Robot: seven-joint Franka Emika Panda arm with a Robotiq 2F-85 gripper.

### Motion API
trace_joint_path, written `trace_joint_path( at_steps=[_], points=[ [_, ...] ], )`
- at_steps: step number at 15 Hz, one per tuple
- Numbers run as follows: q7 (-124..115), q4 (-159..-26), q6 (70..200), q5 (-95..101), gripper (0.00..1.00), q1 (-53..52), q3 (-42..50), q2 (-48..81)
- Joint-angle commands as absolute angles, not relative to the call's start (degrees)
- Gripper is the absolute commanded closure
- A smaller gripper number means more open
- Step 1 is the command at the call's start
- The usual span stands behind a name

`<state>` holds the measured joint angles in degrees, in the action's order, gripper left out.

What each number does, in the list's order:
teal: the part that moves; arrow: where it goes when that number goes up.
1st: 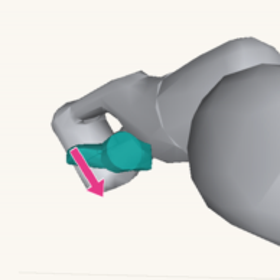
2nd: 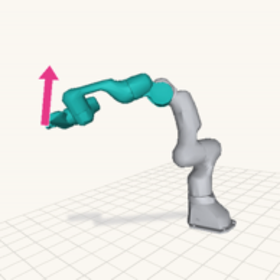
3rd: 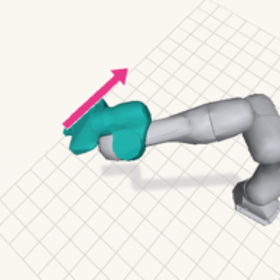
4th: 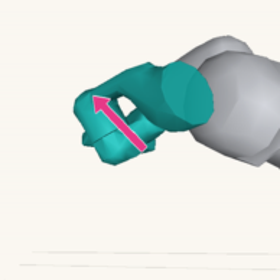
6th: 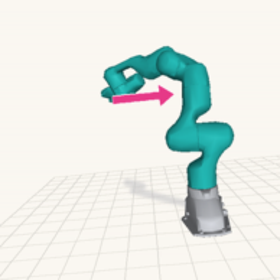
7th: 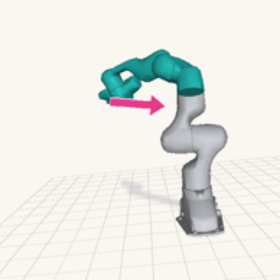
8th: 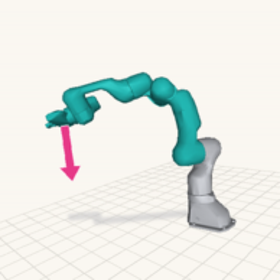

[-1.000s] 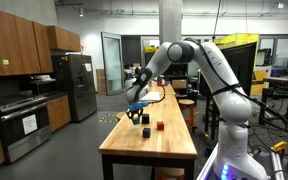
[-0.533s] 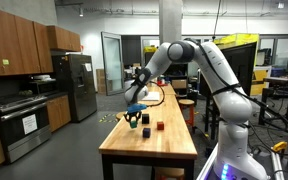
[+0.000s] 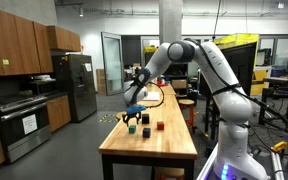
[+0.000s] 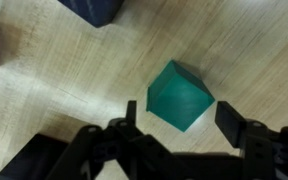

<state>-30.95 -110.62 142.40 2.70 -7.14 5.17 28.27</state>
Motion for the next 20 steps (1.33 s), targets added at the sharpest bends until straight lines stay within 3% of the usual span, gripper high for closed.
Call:
trace_joint_path(
  at_steps=[1, 13, 20],
  points=[
    [-31.84, -114.41, 143.52, 2.28, 0.0, -7.95, 5.91, 25.12],
    [-23.39, -132.07, 147.93, 4.72, 0.0, -6.43, 5.06, 13.67],
    [-11.68, -136.01, 147.09, 10.99, 0.0, -2.92, 5.22, 10.12]
  ],
)
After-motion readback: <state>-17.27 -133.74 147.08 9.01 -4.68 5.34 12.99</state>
